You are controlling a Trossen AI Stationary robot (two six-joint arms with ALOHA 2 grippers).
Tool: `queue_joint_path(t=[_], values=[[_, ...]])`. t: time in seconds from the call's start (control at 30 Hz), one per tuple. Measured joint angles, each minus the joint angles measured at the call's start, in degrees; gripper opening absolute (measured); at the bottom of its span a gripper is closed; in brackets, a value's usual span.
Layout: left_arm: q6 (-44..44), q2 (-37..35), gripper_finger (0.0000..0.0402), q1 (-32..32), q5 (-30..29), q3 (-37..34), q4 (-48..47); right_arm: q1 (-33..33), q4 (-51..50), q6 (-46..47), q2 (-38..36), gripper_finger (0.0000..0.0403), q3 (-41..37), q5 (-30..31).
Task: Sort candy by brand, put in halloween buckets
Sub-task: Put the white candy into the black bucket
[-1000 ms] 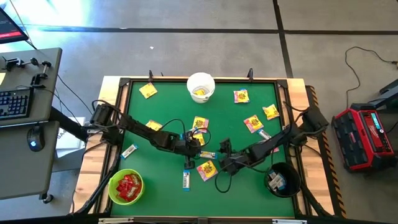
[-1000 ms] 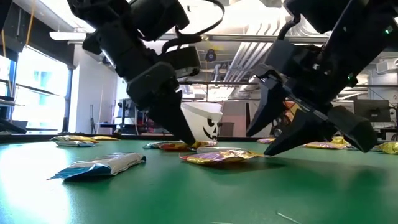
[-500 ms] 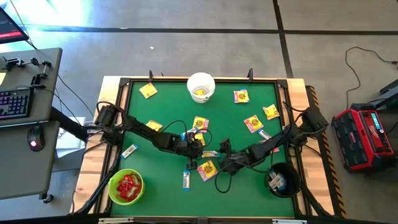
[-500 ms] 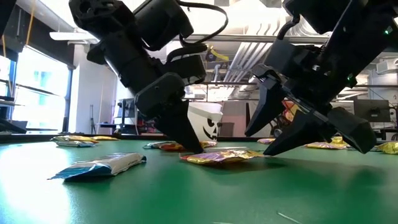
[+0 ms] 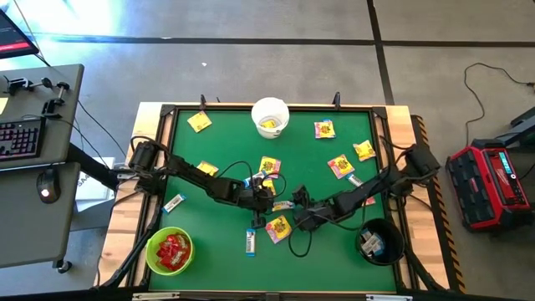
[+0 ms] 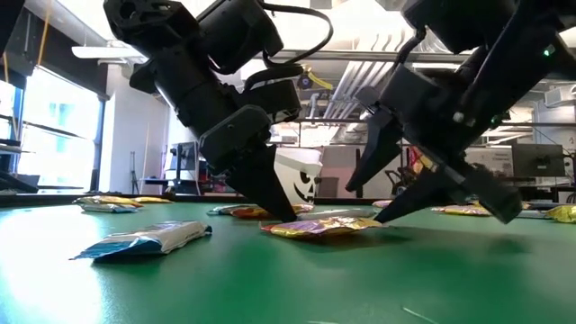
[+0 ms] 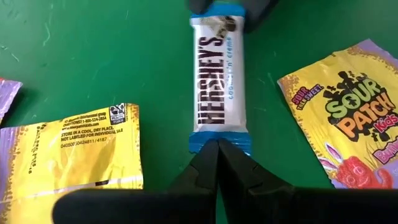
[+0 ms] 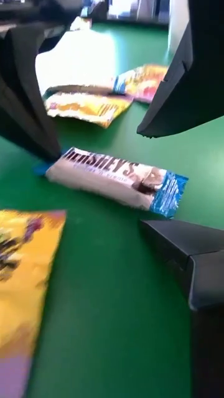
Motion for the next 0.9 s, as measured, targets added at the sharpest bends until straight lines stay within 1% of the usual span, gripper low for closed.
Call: queue_joint_path(t=[0.17,0.27,0.37,0.47,0.73,0.9], values=[[0.58,0.01,0.0000,0.00,0.02,-0.02,0.04,-0.02,3.57,-4.85,0.13,0.0216,-0.13,5.44],[1.22,0.02,0.0000,0.00,0.07,-0.04,0.04,-0.41,4.96,-5.15,0.11,0.0213,-0.13,5.19],[1.35,0.02,0.0000,0.00,0.09,-0.07,0.07,-1.35,5.48,-4.73,0.11,0.0199,-0.13,3.67],[1.37,0.02,0.0000,0.00,0.13,-0.09,0.09,-2.22,5.77,-4.74,0.11,0.0174,-0.13,3.05],[1.42,0.02,0.0000,0.02,0.20,-0.11,0.09,-2.48,6.06,-5.24,0.05,0.0085,-0.09,1.46],[1.42,0.02,0.0000,0.02,0.18,-0.11,0.09,-1.31,6.20,-5.21,0.03,0.0051,-0.06,2.53]])
